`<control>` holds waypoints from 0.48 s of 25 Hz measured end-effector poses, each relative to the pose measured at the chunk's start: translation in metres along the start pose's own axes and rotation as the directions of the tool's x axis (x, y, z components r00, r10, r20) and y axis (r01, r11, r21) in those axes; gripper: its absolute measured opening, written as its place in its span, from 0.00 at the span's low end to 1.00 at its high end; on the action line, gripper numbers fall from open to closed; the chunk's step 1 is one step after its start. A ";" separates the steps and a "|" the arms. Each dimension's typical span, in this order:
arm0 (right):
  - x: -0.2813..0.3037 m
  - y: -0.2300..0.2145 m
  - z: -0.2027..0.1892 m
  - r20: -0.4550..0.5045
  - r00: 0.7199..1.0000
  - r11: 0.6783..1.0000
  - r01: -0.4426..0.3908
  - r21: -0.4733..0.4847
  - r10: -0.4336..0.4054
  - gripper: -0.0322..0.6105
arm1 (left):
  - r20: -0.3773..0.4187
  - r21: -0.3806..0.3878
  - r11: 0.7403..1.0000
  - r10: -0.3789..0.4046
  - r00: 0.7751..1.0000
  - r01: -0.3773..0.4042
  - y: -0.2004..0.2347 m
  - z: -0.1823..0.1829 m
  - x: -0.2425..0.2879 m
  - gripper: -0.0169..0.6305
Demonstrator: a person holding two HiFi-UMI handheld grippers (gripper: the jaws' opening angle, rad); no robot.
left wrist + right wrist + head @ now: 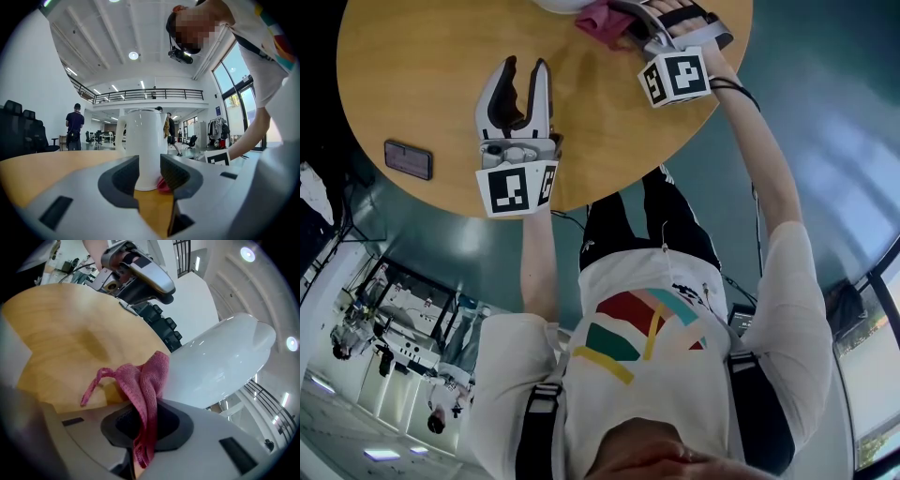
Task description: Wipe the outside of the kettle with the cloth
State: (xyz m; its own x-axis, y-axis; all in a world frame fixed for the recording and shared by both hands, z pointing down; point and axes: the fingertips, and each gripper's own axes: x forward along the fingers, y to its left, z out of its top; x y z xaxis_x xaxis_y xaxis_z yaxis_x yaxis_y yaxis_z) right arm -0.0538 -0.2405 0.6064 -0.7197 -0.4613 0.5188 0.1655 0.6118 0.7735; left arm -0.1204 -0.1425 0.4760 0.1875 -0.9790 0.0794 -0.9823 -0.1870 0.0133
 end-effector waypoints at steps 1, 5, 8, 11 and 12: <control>0.000 0.000 0.000 -0.002 1.000 1.000 -0.001 -0.001 0.001 0.11 | 0.001 -0.002 1.000 0.002 1.000 -0.002 0.001 0.000 -0.001 0.31; -0.006 -0.006 0.003 -0.017 1.000 1.000 0.006 0.029 -0.005 0.11 | 0.029 -0.013 1.000 0.015 0.999 -0.014 0.001 0.012 -0.009 0.31; -0.030 -0.020 0.012 -0.019 0.999 0.984 0.048 0.169 -0.045 0.11 | 0.069 -0.020 1.000 0.016 0.998 -0.014 -0.002 0.033 -0.020 0.31; -0.064 -0.047 0.026 -0.019 0.993 0.939 0.115 0.325 -0.116 0.11 | 0.118 -0.013 1.000 0.005 0.993 -0.003 -0.004 0.062 -0.029 0.31; -0.075 -0.058 0.034 -0.019 0.990 0.920 0.139 0.368 -0.142 0.11 | 0.136 -0.012 1.000 0.004 0.991 -0.003 -0.003 0.073 -0.031 0.31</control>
State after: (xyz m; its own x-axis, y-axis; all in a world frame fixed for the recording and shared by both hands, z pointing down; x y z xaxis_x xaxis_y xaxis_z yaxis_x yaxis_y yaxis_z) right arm -0.0320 -0.2195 0.5108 -0.7228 -0.5558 0.4106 -0.1958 0.7346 0.6496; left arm -0.1234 -0.1175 0.4011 0.1820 -0.9816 -0.0572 -0.9827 -0.1836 0.0246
